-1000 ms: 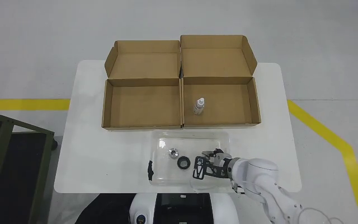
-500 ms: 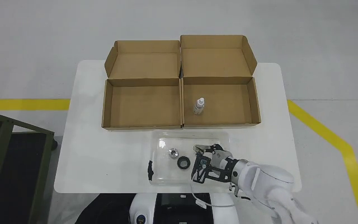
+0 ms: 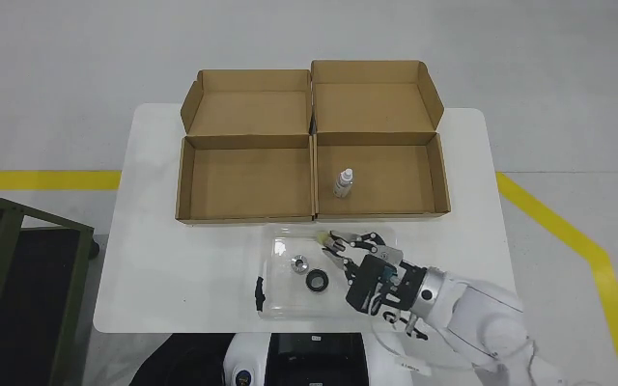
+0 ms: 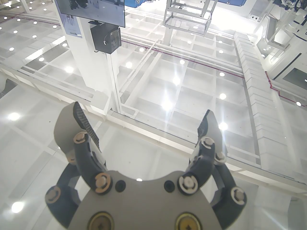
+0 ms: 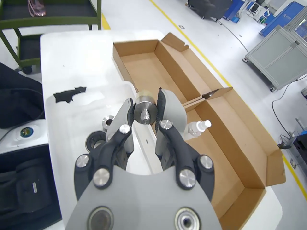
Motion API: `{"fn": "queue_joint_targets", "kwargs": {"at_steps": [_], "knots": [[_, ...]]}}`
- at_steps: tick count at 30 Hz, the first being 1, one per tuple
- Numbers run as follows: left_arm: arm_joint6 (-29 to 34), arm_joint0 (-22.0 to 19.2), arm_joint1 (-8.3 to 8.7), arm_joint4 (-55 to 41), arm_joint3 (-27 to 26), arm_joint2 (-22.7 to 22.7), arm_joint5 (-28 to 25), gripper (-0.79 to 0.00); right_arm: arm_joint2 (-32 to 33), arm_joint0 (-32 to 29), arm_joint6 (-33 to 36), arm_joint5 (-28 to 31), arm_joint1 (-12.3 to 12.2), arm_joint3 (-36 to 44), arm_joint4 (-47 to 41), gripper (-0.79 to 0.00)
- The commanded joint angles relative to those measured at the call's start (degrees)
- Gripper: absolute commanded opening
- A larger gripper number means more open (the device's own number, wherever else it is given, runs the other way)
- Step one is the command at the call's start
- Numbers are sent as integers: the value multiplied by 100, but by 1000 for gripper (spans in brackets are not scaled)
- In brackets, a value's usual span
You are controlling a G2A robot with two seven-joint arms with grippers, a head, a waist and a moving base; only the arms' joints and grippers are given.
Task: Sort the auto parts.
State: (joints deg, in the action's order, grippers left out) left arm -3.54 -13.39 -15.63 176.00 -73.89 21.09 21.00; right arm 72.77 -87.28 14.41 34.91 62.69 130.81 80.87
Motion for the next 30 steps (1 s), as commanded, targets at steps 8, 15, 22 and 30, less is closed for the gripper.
{"fn": "queue_joint_targets", "kwargs": {"at_steps": [8,15,22,30], "knots": [[0,0,0,0,0,0,0,0,489,-2,-860,-100,2,70,-1158,-785],[0,0,0,0,0,0,0,0,785,-106,-1224,-52,-8,126,-1646,-785],[0,0,0,0,0,0,0,0,877,-182,-1433,-54,-7,159,-1888,-785],[0,0,0,0,0,0,0,0,902,-77,-1514,-15,-4,88,-1972,-785]]}}
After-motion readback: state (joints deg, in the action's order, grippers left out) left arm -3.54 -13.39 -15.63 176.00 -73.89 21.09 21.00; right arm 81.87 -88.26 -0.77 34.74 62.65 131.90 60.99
